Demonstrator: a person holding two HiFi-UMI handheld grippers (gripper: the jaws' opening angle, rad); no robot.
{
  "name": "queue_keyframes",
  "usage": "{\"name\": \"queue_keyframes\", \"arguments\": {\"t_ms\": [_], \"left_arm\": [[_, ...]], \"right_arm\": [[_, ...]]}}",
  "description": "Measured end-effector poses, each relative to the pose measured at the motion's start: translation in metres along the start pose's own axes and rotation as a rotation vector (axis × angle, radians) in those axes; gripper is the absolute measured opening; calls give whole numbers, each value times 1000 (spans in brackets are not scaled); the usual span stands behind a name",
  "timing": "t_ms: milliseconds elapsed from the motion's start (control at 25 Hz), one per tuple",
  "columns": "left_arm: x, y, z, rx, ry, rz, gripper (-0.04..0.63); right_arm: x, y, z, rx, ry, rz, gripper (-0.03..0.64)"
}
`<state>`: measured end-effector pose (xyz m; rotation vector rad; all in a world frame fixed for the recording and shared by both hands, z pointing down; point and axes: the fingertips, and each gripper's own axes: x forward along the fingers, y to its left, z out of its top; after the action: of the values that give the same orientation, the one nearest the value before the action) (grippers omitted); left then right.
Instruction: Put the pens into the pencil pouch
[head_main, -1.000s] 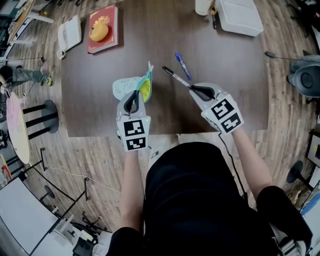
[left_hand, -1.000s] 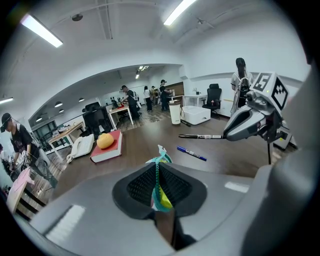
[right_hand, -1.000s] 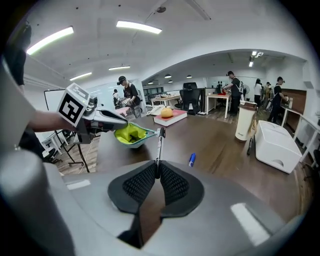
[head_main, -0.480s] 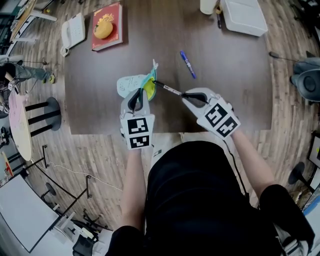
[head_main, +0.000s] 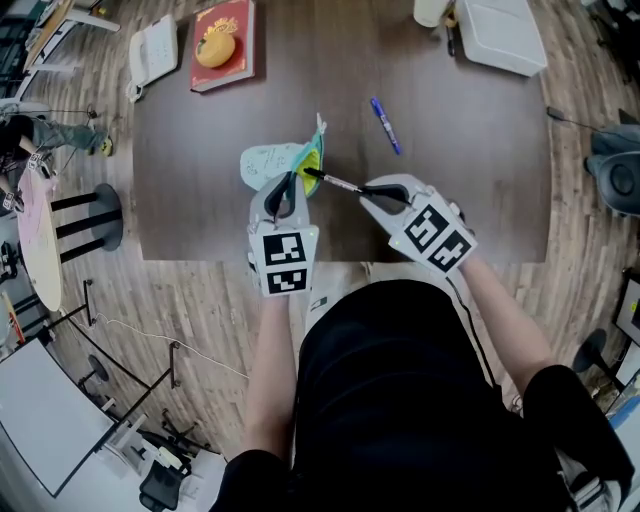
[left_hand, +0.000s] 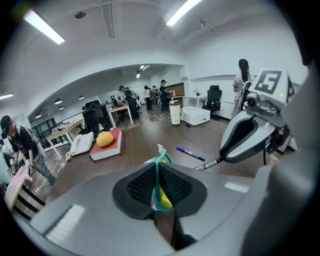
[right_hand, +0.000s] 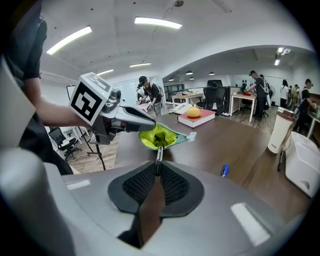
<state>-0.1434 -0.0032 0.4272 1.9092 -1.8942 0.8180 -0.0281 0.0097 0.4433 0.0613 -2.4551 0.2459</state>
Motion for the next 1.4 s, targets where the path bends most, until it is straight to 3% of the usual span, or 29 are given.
{"name": "queue_keyframes", "arguments": {"t_ms": [1400], "left_arm": [[-11,7,-2,-47,-12,6,17]], "right_arm": [[59,-1,48,15,-87,14,41]]}}
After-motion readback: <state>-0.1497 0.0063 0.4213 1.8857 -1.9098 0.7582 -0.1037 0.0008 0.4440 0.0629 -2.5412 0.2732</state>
